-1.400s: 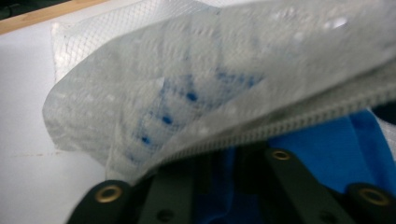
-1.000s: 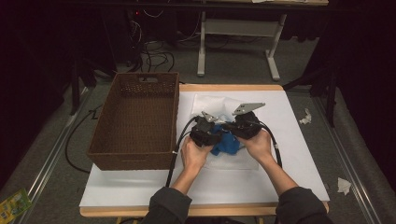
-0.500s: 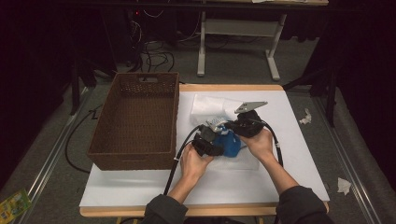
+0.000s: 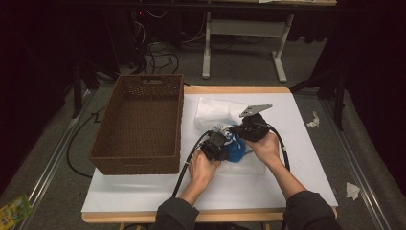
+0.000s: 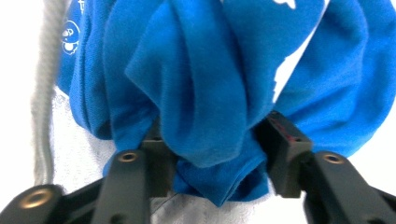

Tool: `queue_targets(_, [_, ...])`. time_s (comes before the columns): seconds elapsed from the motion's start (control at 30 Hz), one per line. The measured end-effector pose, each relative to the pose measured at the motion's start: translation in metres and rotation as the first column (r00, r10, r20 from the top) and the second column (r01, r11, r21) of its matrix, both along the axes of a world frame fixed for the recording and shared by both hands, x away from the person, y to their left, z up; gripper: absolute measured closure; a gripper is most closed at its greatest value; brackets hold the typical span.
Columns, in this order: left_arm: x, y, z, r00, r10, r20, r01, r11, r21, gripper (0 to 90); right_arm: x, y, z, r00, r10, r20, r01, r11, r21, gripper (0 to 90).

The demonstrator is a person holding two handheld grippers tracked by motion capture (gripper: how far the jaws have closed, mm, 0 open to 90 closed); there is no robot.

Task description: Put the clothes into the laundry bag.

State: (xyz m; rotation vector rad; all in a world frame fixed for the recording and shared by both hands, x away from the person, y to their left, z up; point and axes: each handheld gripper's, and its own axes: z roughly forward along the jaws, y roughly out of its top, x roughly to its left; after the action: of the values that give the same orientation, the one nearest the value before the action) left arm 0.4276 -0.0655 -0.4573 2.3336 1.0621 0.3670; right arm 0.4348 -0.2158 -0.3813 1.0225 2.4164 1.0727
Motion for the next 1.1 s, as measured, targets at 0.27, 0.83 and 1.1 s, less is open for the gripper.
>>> queue_targets(0.27, [0.007, 0.005, 0.008, 0.9983, -0.021, -0.054, 0.019, 0.9993, -0.033, 80.9, 0.001, 0.003, -0.001, 0.9998, 0.017, 0.004, -0.017, 1.0, -0.008, 89.7])
queue_targets(0.83, [0.005, 0.009, 0.05, 0.9976, -0.061, -0.032, 0.052, 0.9692, -0.241, 81.3, 0.0, -0.004, 0.002, 0.9999, 0.007, 0.015, -0.007, 1.0, 0.018, 89.7])
queue_targets(1.1, [0.025, 0.007, 0.04, 0.9986, 0.048, 0.021, -0.04, 0.9543, -0.296, 82.7, -0.008, -0.002, 0.011, 0.9982, 0.04, 0.044, -0.04, 0.999, 0.011, 89.8])
